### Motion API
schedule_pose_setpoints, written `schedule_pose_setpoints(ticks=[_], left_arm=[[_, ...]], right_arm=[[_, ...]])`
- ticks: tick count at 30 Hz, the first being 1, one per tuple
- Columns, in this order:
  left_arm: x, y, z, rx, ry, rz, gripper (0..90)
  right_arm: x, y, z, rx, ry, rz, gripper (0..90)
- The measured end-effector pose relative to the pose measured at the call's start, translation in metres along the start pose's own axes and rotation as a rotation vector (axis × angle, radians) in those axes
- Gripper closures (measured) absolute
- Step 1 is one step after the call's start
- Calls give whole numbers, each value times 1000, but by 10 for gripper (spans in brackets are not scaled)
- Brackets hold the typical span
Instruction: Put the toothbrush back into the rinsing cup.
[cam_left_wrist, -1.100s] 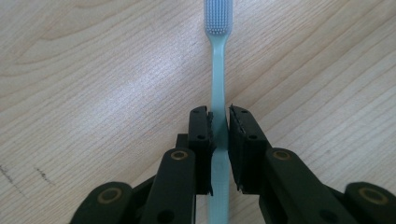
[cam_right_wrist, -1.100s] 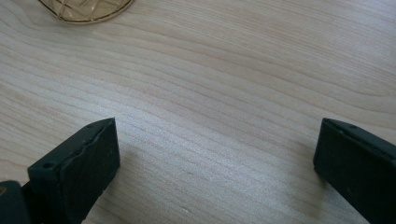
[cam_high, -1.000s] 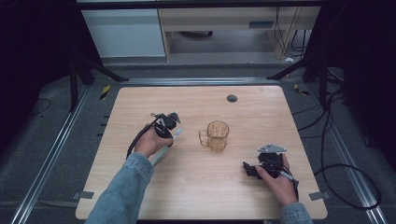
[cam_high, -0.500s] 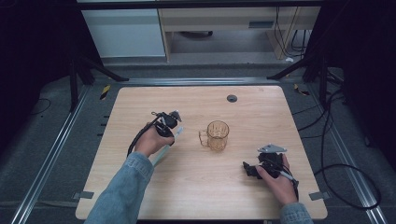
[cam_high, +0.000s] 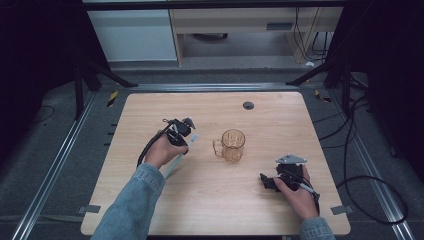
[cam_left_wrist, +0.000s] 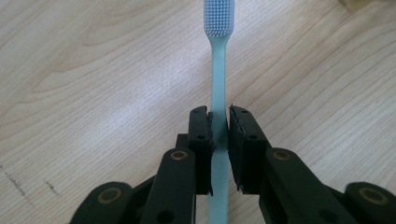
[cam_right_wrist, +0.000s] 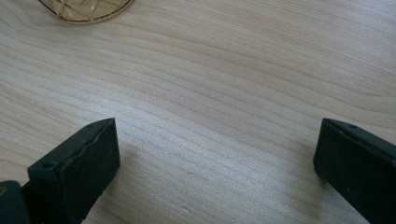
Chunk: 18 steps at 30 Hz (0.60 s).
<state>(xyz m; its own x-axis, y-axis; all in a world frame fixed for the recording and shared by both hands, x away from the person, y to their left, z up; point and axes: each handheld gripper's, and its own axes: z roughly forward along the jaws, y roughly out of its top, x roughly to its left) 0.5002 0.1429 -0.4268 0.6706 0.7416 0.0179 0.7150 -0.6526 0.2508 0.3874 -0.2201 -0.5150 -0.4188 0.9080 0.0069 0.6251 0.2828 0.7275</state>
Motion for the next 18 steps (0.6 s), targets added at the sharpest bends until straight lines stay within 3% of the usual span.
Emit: schedule_pose_setpoints(ticks=[5, 18], left_arm=[[-2, -1, -7, -34, -3, 6, 789], [-8, 4, -11, -59, -3, 21, 789]], right_arm=[[0, 0, 1, 0, -8, -16, 7], [0, 0, 1, 1, -8, -12, 7]])
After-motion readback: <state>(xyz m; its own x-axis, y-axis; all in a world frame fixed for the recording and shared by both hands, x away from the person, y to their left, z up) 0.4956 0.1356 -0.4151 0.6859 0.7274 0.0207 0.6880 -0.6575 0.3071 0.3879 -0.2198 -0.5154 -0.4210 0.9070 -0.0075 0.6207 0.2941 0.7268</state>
